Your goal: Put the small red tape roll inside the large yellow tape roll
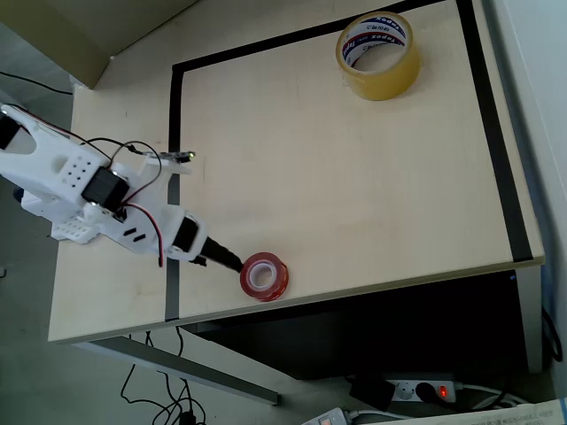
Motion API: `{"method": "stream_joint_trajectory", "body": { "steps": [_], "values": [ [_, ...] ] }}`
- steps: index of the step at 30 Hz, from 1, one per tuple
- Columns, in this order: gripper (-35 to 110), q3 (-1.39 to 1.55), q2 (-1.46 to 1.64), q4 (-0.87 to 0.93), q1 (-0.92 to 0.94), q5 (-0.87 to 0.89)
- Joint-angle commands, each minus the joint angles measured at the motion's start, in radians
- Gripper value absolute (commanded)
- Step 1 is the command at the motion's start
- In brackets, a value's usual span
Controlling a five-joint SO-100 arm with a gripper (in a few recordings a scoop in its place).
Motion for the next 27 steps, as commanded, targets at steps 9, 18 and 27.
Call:
{"method": "stream_joint_trajectory", "body": {
  "steps": [9,18,27],
  "values": [
    [31,-0.147,-0.074,-0.021,-0.006,-0.023],
    [31,-0.081,-0.12,-0.057,-0.008,-0.017],
    [28,-0.051,-0.129,-0.064,-0.015,-0.012]
  ]
}}
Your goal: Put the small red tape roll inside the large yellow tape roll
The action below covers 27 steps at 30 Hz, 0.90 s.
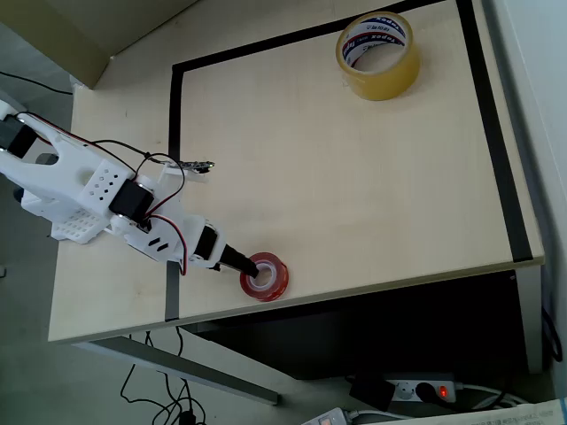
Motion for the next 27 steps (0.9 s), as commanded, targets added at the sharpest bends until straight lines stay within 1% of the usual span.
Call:
{"method": "stream_joint_trajectory", "body": {
  "steps": [1,3,8,12,18,22,27],
  "values": [
    [27,0.003,0.035,-0.008,0.002,-0.008],
    [22,0.005,0.021,-0.005,0.0,0.0],
    [1,-0.074,-0.078,0.011,-0.02,0.006],
    [0,-0.267,-0.189,0.135,-0.051,0.006],
    [0,-0.588,-0.127,0.336,-0.15,0.015],
    [0,-0.811,-0.032,0.391,-0.267,0.026],
    [0,-1.18,-0.052,0.436,-0.457,0.051]
  ]
}}
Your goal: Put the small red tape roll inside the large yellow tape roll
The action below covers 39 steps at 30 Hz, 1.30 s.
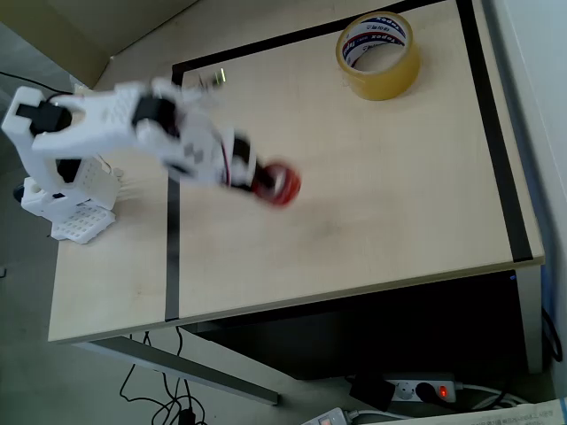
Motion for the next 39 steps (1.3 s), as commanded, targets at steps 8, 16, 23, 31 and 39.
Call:
{"method": "stream_joint_trajectory", "body": {
  "steps": [8,16,23,31,39],
  "values": [
    [0,-0.834,-0.043,-0.028,-0.356,0.015],
    [0,-0.836,-0.192,-0.213,-0.453,0.021],
    [0,-0.838,-0.337,-0.291,-0.479,0.023],
    [0,-0.893,-0.525,-0.313,-0.479,0.06],
    [7,-0.925,-0.666,-0.314,-0.489,0.107]
  ]
}}
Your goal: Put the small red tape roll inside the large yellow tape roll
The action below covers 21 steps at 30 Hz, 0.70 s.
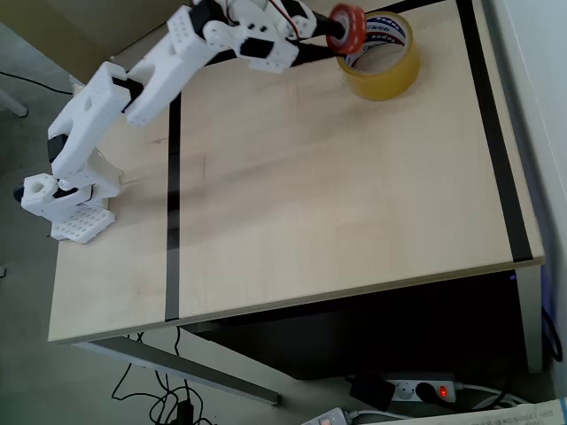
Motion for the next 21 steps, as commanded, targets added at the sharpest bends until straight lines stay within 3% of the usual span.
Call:
{"method": "stream_joint_trajectory", "body": {
  "steps": [1,12,15,19,21],
  "values": [
    [9,-0.103,0.031,-0.035,-0.02,0.038],
    [20,-0.115,0.02,0.014,-0.017,0.04],
    [20,-0.216,0.021,0.161,-0.005,0.04],
    [2,-0.304,0.078,0.399,0.037,0.032],
    [0,-0.307,0.112,0.483,0.063,0.032]
  ]
}}
